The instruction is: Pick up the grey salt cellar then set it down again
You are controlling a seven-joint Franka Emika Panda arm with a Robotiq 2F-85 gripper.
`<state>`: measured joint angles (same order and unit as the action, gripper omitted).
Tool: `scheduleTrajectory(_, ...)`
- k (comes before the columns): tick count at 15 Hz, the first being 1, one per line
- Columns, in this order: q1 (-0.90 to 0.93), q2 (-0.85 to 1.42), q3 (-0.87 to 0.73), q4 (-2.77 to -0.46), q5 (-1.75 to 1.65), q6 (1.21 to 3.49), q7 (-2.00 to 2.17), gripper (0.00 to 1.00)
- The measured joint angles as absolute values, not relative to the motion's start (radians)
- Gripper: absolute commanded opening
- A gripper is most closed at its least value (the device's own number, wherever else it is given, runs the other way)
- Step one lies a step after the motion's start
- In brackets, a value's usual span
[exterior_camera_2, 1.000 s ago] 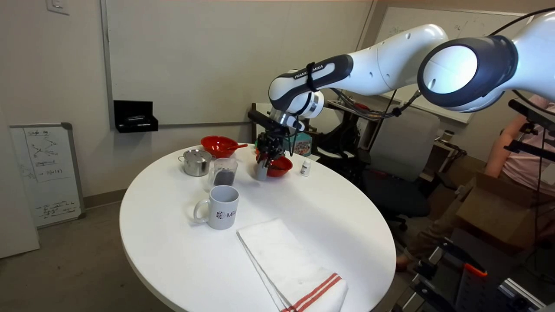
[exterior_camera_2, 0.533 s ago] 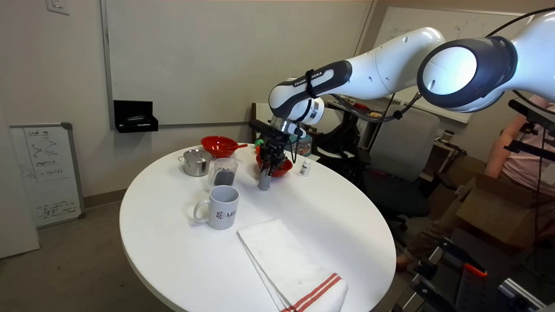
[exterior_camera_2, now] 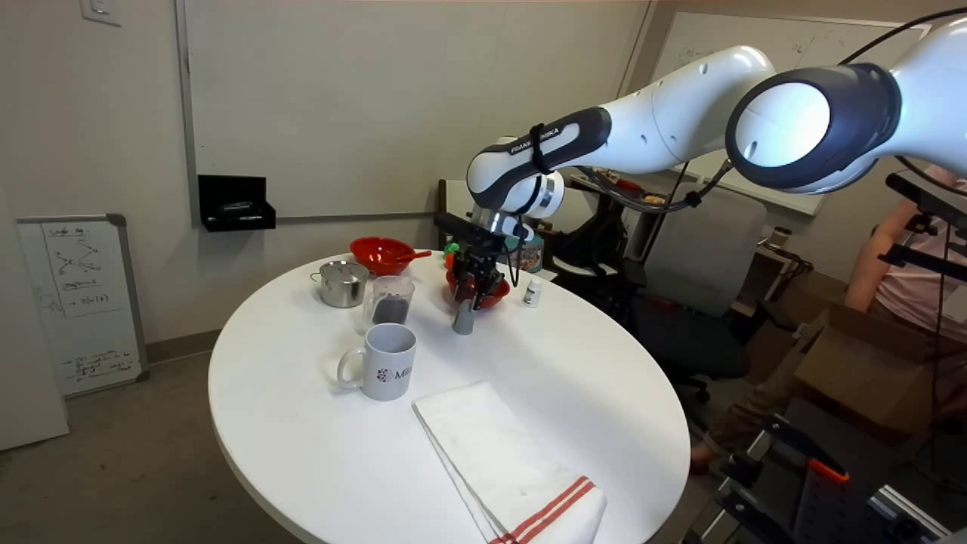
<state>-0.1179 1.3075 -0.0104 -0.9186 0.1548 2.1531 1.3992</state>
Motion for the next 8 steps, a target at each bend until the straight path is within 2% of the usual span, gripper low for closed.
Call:
scheduleTrajectory(1,-0.115,1.304,-0.018,-0.919,0.154,2.153,1.399,0.97)
scheduleTrajectory(2,-0.113,1.299,-0.026,-0.919,0.153,2.153,1.4,1.0)
scheduleTrajectory(8,-0.081,1.232,-0.089,-0.92,0.119,1.99,1.468,1.0)
